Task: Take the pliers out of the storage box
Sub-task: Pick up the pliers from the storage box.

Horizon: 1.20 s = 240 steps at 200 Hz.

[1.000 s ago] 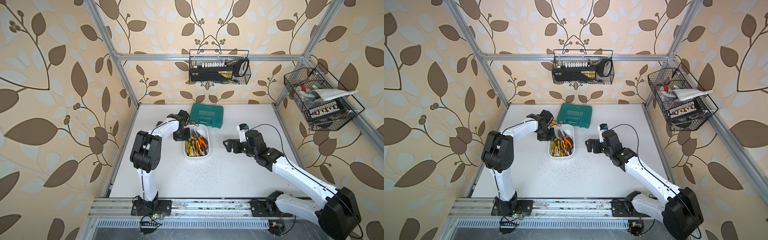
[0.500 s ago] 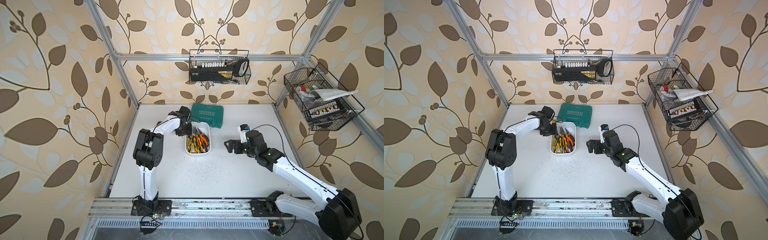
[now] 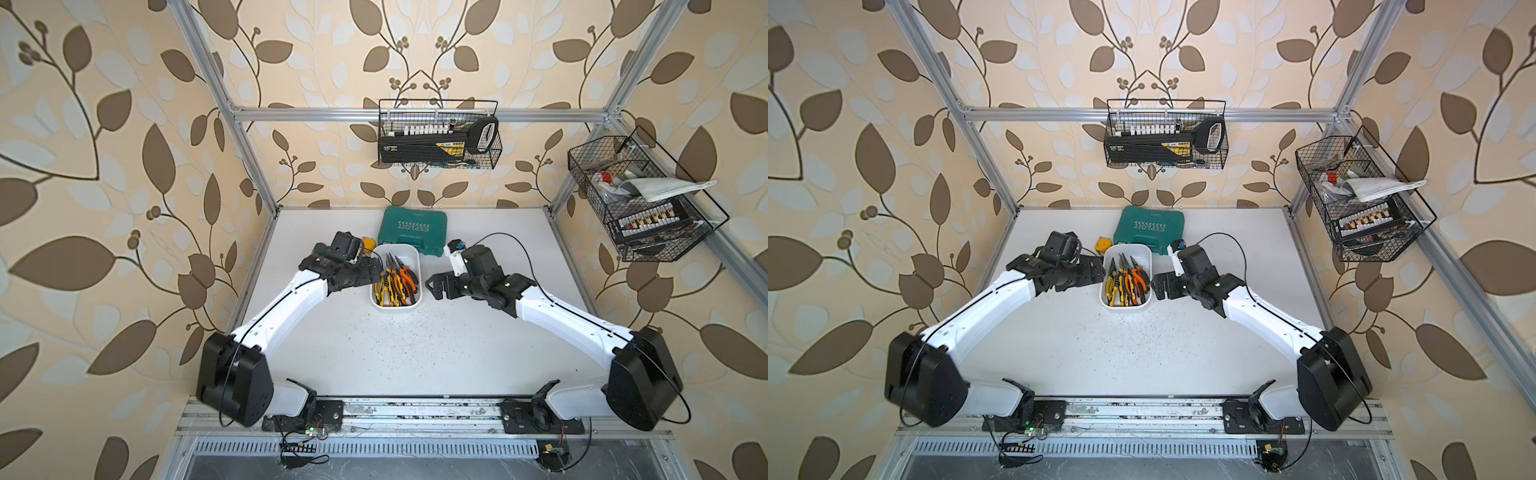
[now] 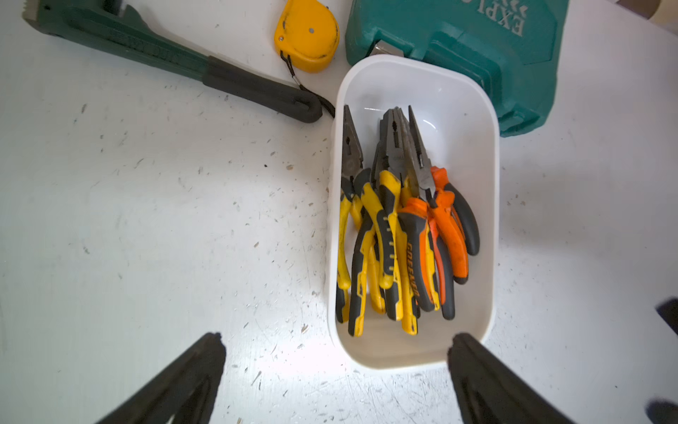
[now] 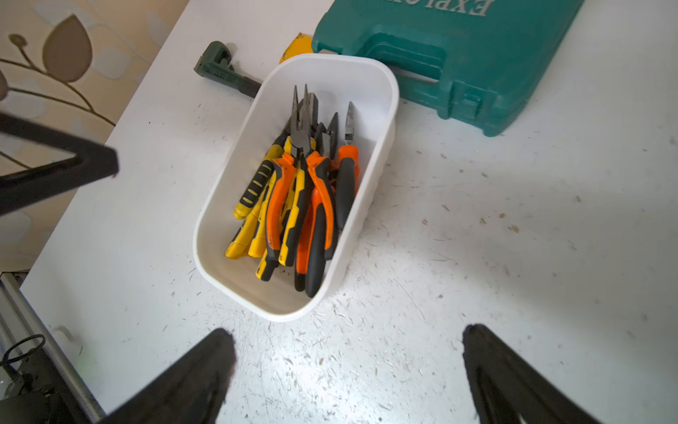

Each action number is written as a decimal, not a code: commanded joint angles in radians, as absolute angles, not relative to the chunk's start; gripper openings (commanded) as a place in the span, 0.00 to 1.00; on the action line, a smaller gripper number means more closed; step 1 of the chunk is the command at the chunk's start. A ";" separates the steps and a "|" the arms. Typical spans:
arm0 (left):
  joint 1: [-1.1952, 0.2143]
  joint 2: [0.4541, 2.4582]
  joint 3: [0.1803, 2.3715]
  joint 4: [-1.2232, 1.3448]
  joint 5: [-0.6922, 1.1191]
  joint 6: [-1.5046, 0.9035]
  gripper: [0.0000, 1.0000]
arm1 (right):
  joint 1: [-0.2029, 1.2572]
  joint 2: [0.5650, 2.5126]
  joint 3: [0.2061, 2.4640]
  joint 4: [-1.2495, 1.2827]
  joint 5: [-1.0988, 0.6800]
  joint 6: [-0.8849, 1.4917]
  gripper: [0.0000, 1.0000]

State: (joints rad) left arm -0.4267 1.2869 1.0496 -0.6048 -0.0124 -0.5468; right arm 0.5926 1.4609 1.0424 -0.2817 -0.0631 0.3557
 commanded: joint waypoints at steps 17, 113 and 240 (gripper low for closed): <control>-0.429 1.067 0.921 -0.539 0.091 -0.460 0.99 | 0.648 1.685 1.292 -0.399 -0.054 0.339 0.98; -0.430 0.986 0.876 -0.606 0.131 -0.342 0.99 | 0.690 2.228 1.977 -0.721 0.037 0.268 0.69; -0.431 0.957 0.863 -0.613 0.102 -0.340 0.99 | 0.671 2.430 2.207 -0.819 0.041 0.300 0.40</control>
